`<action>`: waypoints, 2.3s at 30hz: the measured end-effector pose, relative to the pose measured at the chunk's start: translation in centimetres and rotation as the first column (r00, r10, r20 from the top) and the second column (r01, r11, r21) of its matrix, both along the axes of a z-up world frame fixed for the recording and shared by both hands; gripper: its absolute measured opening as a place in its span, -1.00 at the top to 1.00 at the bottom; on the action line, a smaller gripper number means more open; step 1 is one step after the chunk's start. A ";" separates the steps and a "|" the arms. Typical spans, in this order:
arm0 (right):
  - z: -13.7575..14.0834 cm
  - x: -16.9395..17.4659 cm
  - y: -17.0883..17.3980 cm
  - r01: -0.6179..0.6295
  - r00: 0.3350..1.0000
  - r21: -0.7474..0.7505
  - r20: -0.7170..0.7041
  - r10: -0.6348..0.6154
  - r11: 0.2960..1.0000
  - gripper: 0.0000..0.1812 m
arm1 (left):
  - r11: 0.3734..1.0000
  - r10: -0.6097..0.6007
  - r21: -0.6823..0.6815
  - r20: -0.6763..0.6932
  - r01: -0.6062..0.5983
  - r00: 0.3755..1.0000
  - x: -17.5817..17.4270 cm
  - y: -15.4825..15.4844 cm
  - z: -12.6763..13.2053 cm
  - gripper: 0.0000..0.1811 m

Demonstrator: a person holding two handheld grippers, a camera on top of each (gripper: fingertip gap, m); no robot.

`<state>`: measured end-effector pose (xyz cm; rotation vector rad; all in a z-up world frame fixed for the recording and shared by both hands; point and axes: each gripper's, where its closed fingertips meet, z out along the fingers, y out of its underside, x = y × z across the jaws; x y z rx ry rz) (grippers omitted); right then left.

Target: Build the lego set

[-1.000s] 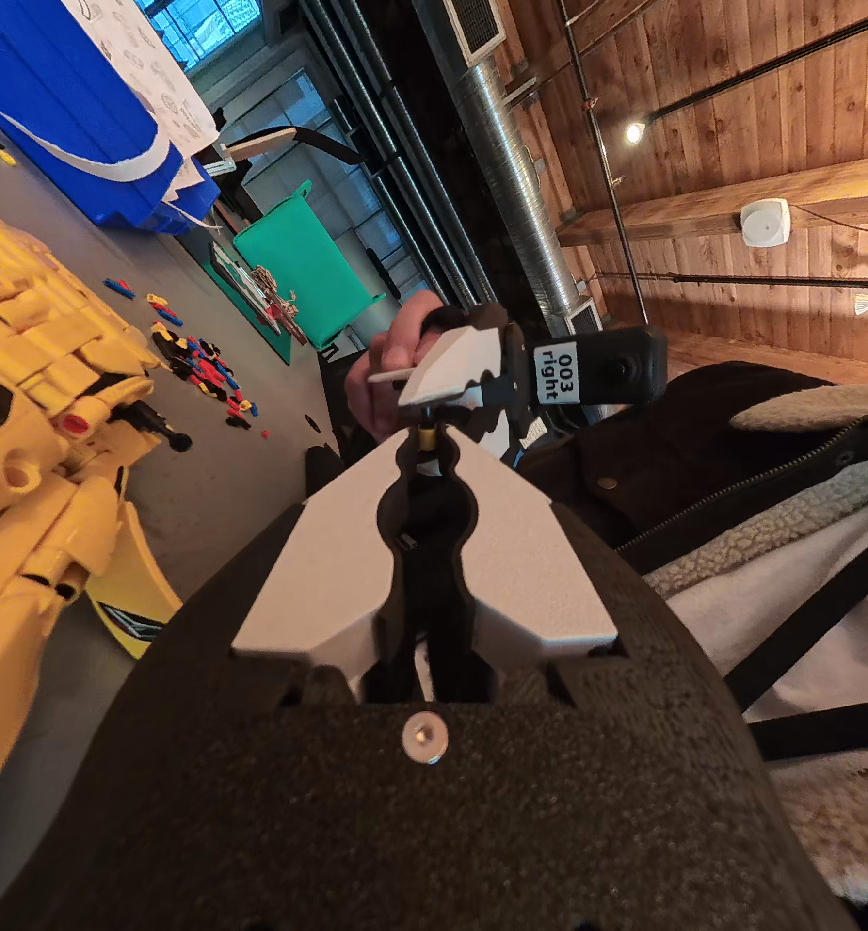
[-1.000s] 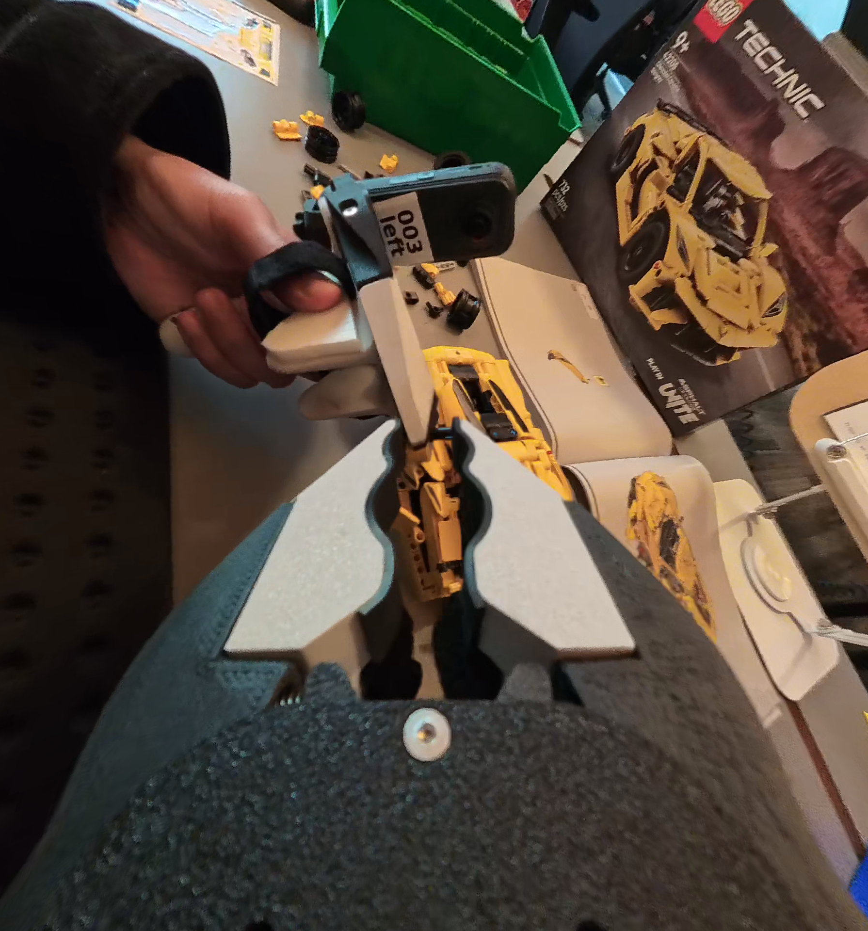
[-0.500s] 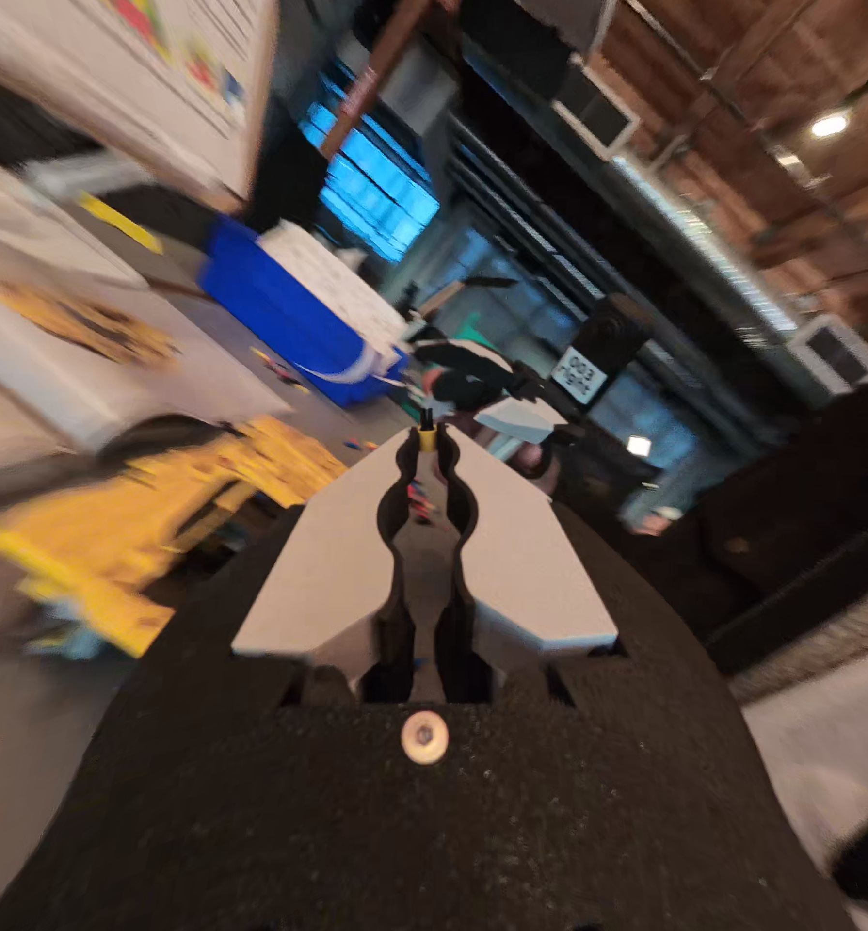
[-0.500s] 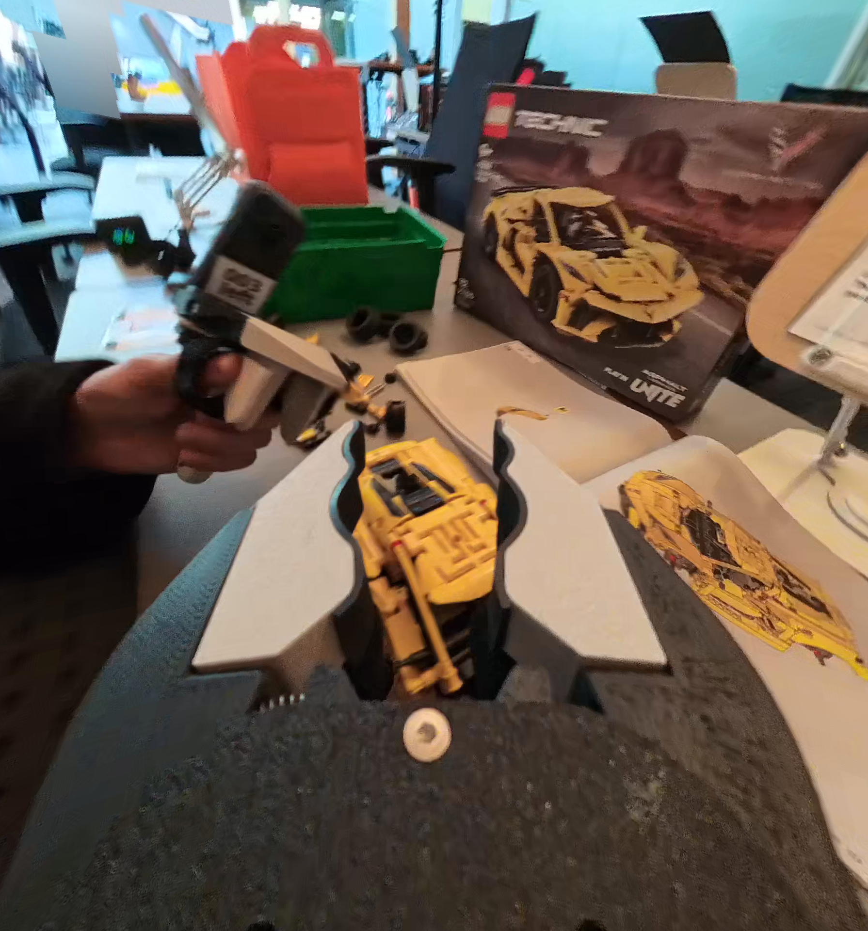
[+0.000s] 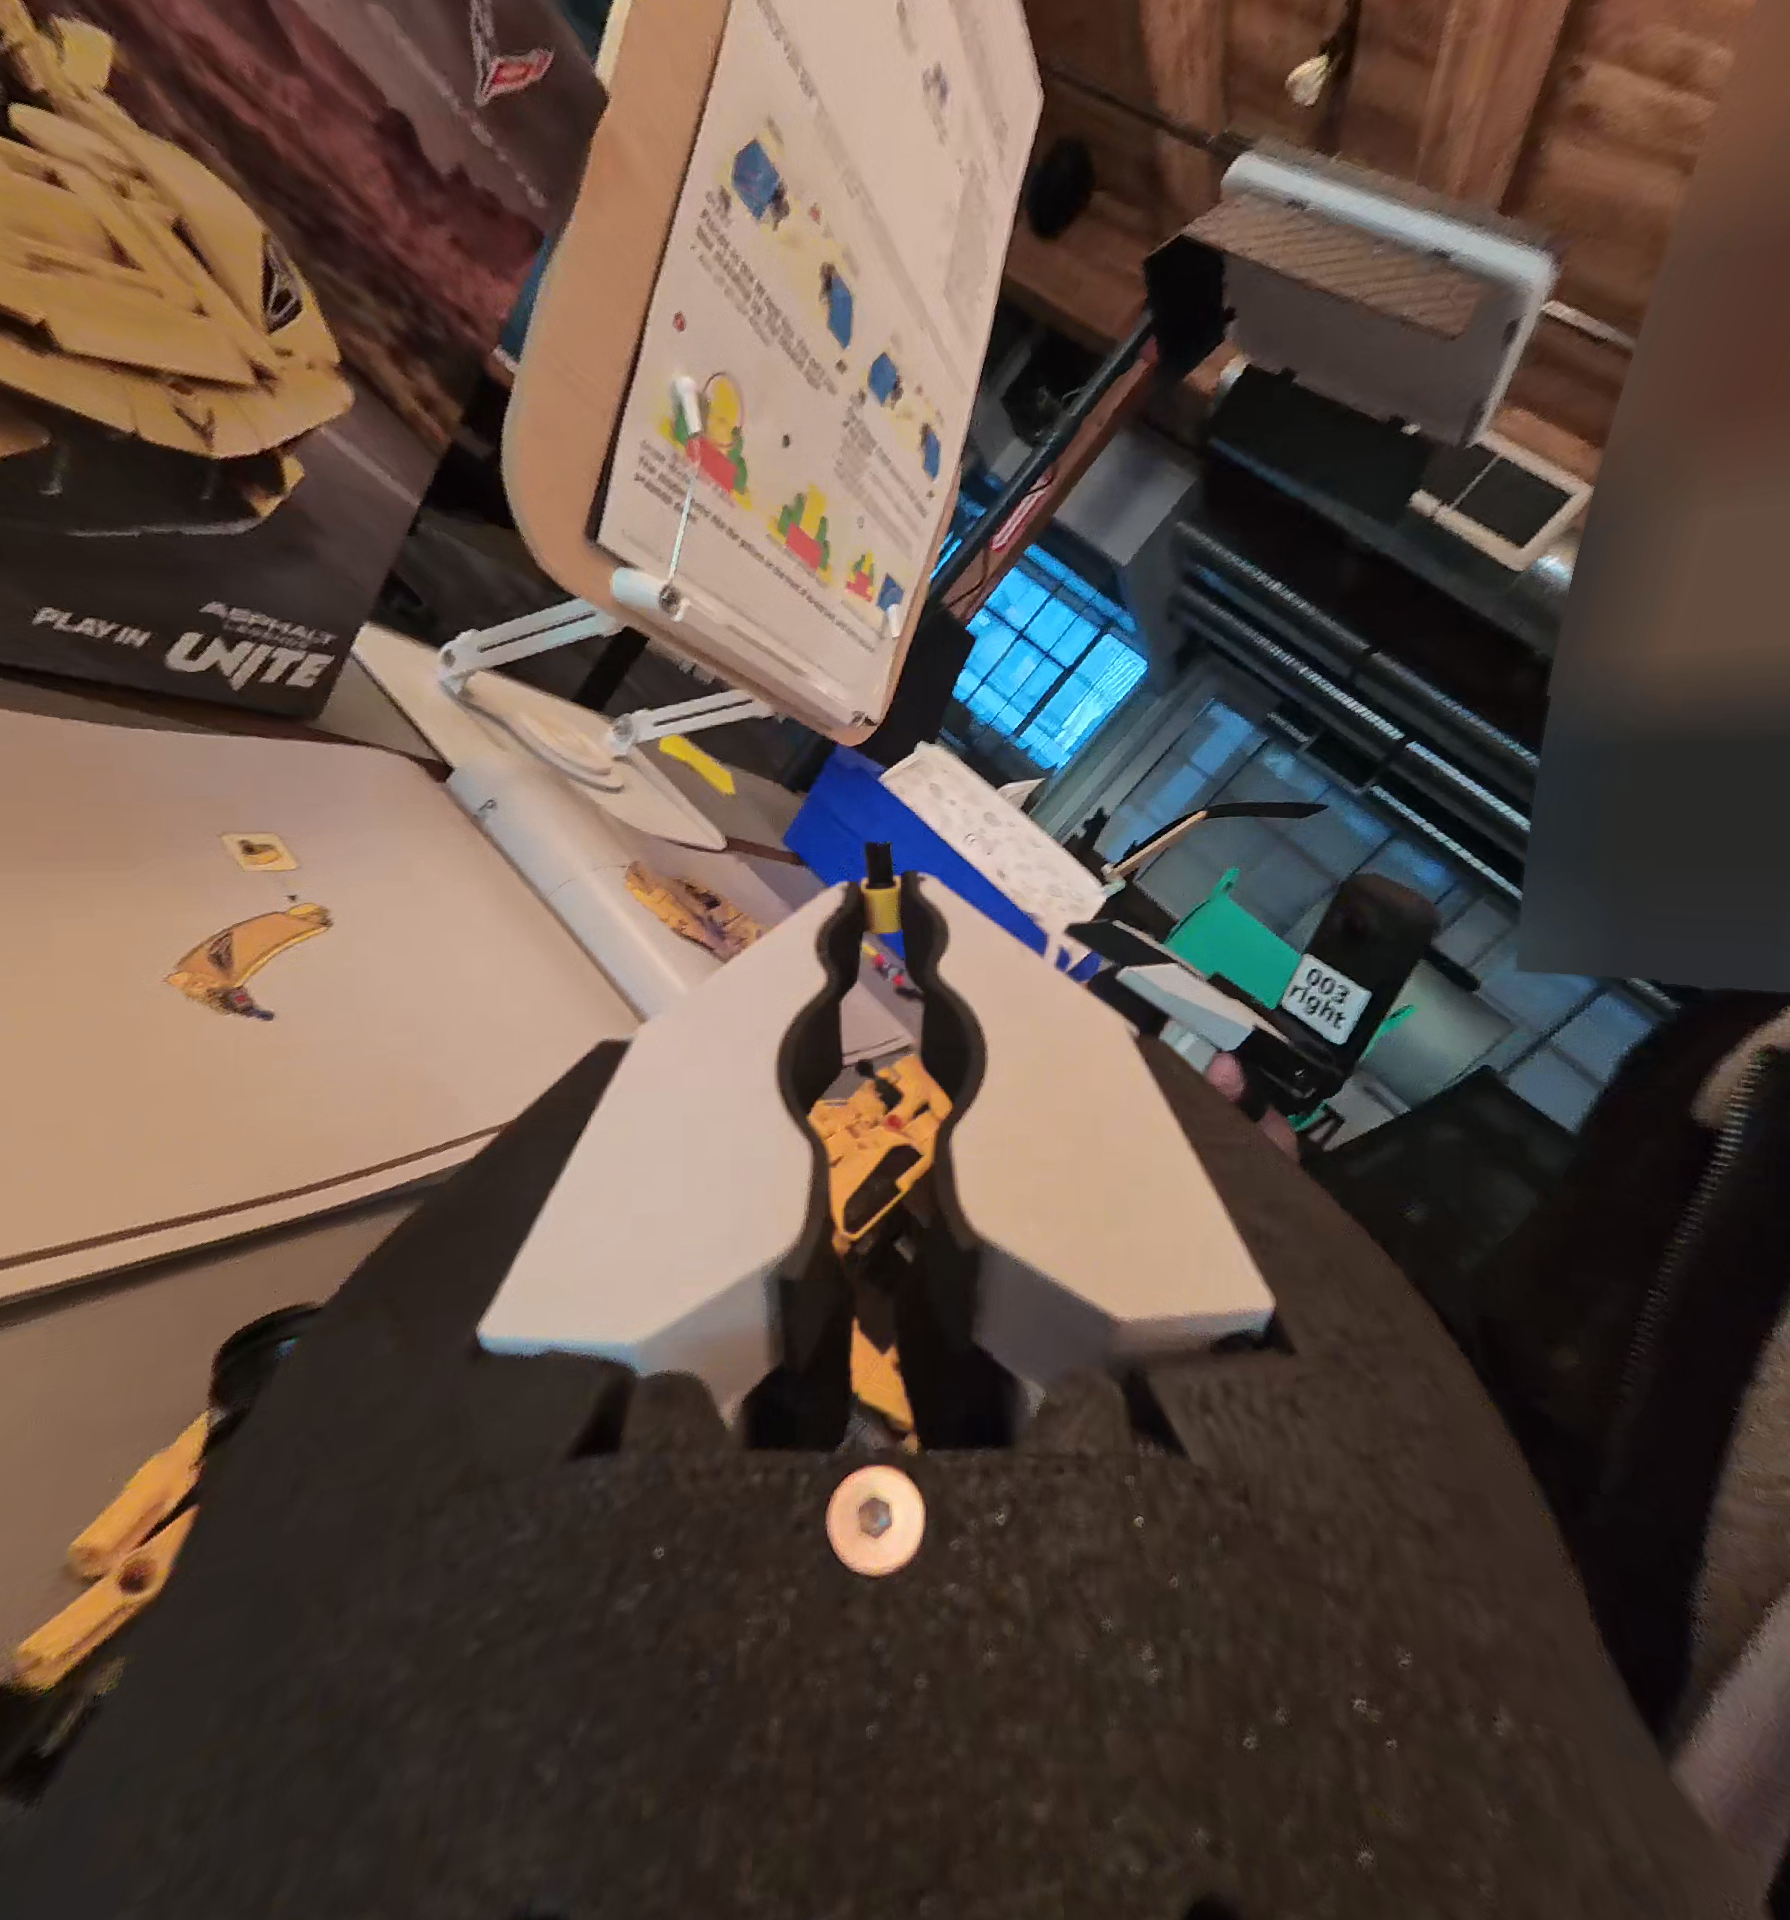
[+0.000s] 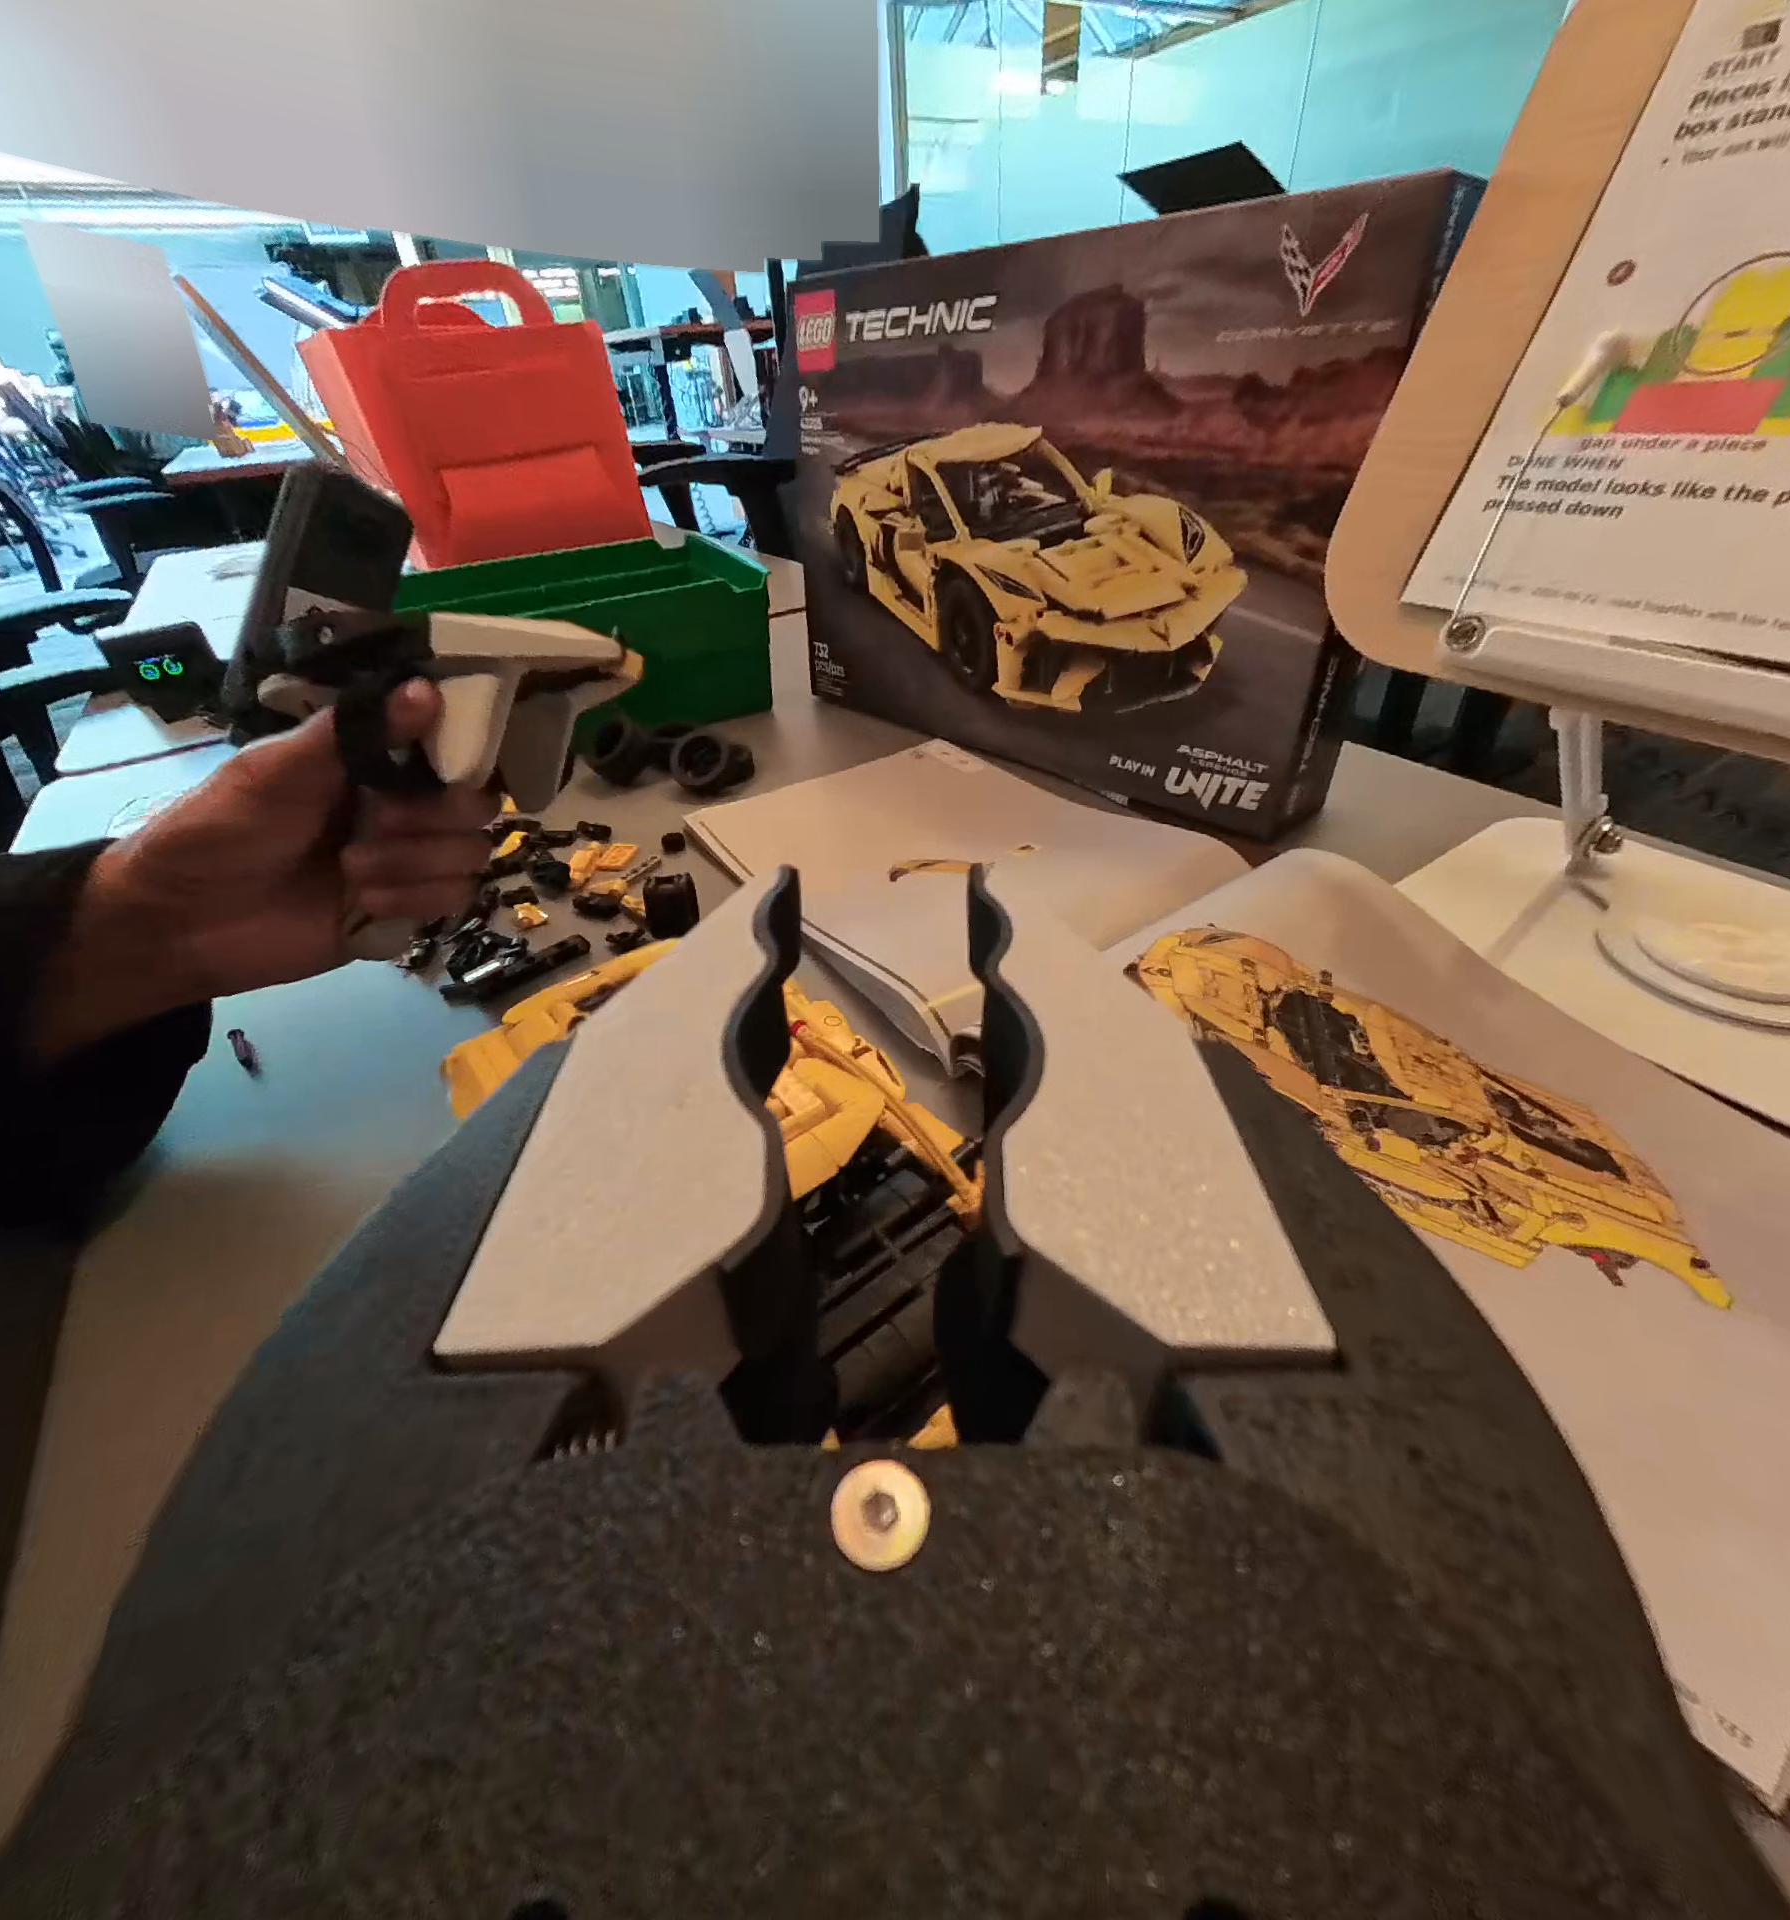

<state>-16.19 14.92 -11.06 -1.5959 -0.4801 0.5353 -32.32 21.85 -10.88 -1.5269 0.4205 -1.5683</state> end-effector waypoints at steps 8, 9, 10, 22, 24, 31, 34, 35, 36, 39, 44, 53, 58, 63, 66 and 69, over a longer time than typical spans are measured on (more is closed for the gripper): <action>-0.1 -0.9 -0.2 -0.022 1.000 -0.011 0.018 0.022 1.000 0.70 | 0.998 0.016 -0.054 -0.083 -0.021 0.996 0.2 0.3 -1.8 0.92; -0.1 -1.1 -0.3 -0.030 0.999 -0.014 0.023 0.031 0.999 0.71 | 0.997 0.034 -0.063 -0.106 -0.041 0.994 0.0 0.5 -2.0 0.92; -0.1 -1.5 -0.4 -0.048 0.999 -0.023 0.022 0.049 0.999 0.70 | 0.995 0.057 -0.070 -0.136 -0.067 0.989 -0.2 0.8 -2.4 0.93; -0.3 -7.2 -3.9 -0.321 0.935 0.012 0.162 0.315 0.947 0.69 | 0.973 -0.189 -0.122 0.081 0.198 0.979 1.7 -3.0 0.6 0.93; 0.3 -8.0 -5.1 -0.356 0.927 0.005 0.127 0.353 0.934 0.65 | 0.955 -0.219 -0.187 0.080 0.231 0.972 2.3 -4.2 0.0 0.93; -2.5 -10.4 -10.9 -0.405 0.896 -0.053 0.175 0.408 0.913 0.66 | 0.898 -0.406 -0.229 -0.108 0.375 0.907 3.7 -15.8 -2.7 0.92; -4.4 -10.2 -11.6 -0.391 0.896 -0.100 0.184 0.403 0.915 0.66 | 0.936 -0.317 -0.218 -0.171 0.278 0.933 2.7 -16.3 -5.3 0.93; -4.8 -10.0 -11.5 -0.383 0.900 -0.117 0.177 0.399 0.916 0.67 | 0.941 -0.297 -0.221 -0.179 0.256 0.938 2.5 -16.0 -5.5 0.93; -5.2 -9.8 -11.3 -0.371 0.904 -0.136 0.174 0.391 0.919 0.68 | 0.944 -0.300 -0.196 -0.175 0.266 0.938 2.4 -15.9 -5.1 0.93; -5.8 -9.6 -11.0 -0.375 0.904 -0.180 0.144 0.402 0.909 0.68 | 0.954 -0.275 -0.171 -0.189 0.244 0.943 2.4 -15.4 -5.2 0.93; -8.1 -9.2 -11.1 -0.360 0.885 -0.296 0.191 0.424 0.885 0.73 | 0.945 -0.297 -0.186 -0.135 0.270 0.945 2.2 -15.4 -4.8 0.93; -11.7 -9.2 -14.4 -0.436 0.733 -0.493 0.291 0.615 0.753 0.65 | 0.936 -0.324 -0.182 -0.108 0.301 0.940 2.2 -15.6 -4.6 0.93; -13.1 -9.6 -14.1 -0.407 0.742 -0.573 0.248 0.623 0.712 0.64 | 0.932 -0.326 -0.195 -0.089 0.305 0.941 2.2 -15.5 -4.5 0.92; -12.8 -10.1 -13.7 -0.414 0.758 -0.584 0.204 0.619 0.699 0.71 | 0.933 -0.326 -0.194 -0.095 0.304 0.941 2.2 -15.5 -4.6 0.93; -13.0 -10.1 -13.6 -0.399 0.749 -0.568 0.252 0.613 0.720 0.86 | 0.933 -0.323 -0.196 -0.097 0.300 0.941 2.2 -15.5 -4.6 0.93; -12.8 -9.8 -13.3 -0.388 0.757 -0.554 0.265 0.598 0.737 0.91 | 0.935 -0.320 -0.195 -0.101 0.297 0.942 2.3 -15.5 -4.7 0.93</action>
